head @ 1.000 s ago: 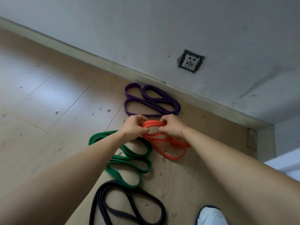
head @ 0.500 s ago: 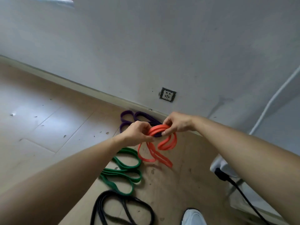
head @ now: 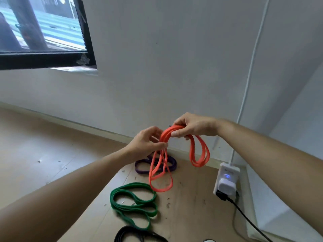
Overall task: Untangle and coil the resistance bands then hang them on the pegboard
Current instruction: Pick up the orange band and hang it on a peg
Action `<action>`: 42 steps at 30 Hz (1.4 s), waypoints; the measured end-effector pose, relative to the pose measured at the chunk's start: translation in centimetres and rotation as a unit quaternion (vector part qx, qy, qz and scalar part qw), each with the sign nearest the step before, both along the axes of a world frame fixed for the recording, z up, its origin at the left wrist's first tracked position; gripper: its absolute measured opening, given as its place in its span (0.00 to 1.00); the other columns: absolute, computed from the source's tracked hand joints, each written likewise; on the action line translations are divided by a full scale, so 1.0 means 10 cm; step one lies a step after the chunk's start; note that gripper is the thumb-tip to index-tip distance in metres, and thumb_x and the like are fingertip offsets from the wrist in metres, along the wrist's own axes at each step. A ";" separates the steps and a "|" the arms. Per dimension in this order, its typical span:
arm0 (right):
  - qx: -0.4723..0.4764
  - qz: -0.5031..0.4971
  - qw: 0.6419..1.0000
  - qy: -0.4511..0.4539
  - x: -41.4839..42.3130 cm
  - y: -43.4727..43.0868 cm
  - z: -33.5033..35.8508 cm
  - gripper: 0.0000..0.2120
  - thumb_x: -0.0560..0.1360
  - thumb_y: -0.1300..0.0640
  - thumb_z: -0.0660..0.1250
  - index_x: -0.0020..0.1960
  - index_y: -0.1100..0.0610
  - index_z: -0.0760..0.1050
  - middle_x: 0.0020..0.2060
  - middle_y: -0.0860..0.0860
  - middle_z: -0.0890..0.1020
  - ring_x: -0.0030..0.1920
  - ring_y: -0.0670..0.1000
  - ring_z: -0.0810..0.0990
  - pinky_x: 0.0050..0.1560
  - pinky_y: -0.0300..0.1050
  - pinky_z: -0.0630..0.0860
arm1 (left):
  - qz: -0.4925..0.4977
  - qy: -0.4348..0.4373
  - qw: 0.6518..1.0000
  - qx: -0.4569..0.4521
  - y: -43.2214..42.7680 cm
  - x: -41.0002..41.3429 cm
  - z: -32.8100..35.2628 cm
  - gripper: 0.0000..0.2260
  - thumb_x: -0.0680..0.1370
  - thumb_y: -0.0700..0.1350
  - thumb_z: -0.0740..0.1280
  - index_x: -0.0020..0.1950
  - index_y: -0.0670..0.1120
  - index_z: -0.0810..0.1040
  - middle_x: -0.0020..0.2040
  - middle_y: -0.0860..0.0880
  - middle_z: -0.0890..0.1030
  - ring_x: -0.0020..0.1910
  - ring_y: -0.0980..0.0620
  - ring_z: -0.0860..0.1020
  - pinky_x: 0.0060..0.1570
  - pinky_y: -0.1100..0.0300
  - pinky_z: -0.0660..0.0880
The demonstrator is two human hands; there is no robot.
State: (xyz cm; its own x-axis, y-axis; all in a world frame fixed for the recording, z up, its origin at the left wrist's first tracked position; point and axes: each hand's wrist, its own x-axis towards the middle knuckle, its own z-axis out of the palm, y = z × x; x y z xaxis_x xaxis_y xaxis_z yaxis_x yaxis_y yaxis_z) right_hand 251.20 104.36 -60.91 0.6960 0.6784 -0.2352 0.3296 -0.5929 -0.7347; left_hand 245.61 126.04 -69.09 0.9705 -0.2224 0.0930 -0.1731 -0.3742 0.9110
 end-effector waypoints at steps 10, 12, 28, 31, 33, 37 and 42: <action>0.080 -0.057 0.992 -0.075 -0.02 0.04 1.18 0.12 0.80 0.56 0.69 0.50 0.66 0.80 0.34 0.52 0.77 0.35 0.49 0.76 0.39 0.43 0.76 | -0.014 0.030 0.986 -0.163 -0.14 0.01 1.16 0.09 0.81 0.41 0.68 0.60 0.40 0.80 0.48 0.42 0.85 0.48 0.47 0.85 0.49 0.61 0.79; 0.114 -0.080 0.985 -0.102 0.01 0.03 1.43 0.14 0.81 0.54 0.68 0.52 0.67 0.80 0.34 0.53 0.76 0.35 0.49 0.76 0.39 0.42 0.77 | -0.014 0.022 0.986 -0.164 -0.15 0.09 1.45 0.09 0.81 0.41 0.68 0.60 0.41 0.80 0.46 0.43 0.84 0.47 0.47 0.85 0.48 0.61 0.79; 0.343 -0.220 0.887 -0.220 0.68 0.07 3.30 0.13 0.84 0.53 0.62 0.50 0.62 0.78 0.30 0.52 0.73 0.30 0.51 0.73 0.40 0.48 0.77 | 0.008 -0.106 0.977 -0.185 -0.05 0.85 3.41 0.13 0.82 0.49 0.65 0.58 0.41 0.81 0.39 0.45 0.77 0.35 0.50 0.76 0.42 0.56 0.78; 0.368 -0.226 0.875 -0.218 0.81 0.08 3.50 0.13 0.84 0.52 0.63 0.51 0.62 0.79 0.29 0.51 0.72 0.29 0.49 0.72 0.39 0.47 0.76 | 0.025 -0.137 0.970 -0.200 -0.08 1.02 3.68 0.12 0.83 0.48 0.65 0.58 0.41 0.80 0.37 0.47 0.75 0.32 0.52 0.73 0.37 0.57 0.75; 0.386 -0.229 0.868 -0.215 0.88 0.09 3.64 0.13 0.83 0.52 0.63 0.51 0.62 0.79 0.29 0.50 0.72 0.28 0.48 0.72 0.37 0.46 0.75 | 0.036 -0.152 0.963 -0.218 -0.09 1.14 3.86 0.12 0.83 0.48 0.64 0.58 0.41 0.80 0.36 0.49 0.74 0.31 0.54 0.72 0.35 0.59 0.73; 0.413 -0.209 0.862 -0.205 0.92 0.17 3.97 0.13 0.84 0.53 0.62 0.51 0.63 0.78 0.26 0.50 0.71 0.27 0.48 0.70 0.33 0.46 0.72 | 0.061 -0.178 0.945 -0.266 -0.06 1.36 4.25 0.13 0.83 0.49 0.65 0.57 0.40 0.80 0.35 0.50 0.73 0.30 0.54 0.69 0.34 0.59 0.71; 0.447 -0.238 0.847 -0.161 1.00 0.34 4.40 0.14 0.84 0.53 0.61 0.49 0.61 0.78 0.28 0.51 0.70 0.27 0.50 0.70 0.32 0.47 0.71 | 0.079 -0.183 0.921 -0.334 0.01 1.54 4.75 0.08 0.82 0.46 0.67 0.52 0.41 0.79 0.35 0.49 0.76 0.28 0.55 0.70 0.32 0.60 0.71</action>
State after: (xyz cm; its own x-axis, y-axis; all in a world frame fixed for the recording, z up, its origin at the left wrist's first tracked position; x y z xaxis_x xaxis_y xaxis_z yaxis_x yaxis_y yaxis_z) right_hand 261.18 107.78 -16.87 0.8716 0.1087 0.4780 0.4776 0.0317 -0.8780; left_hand 261.00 126.11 -21.54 0.8618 0.1440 0.4864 -0.5068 0.2020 0.8381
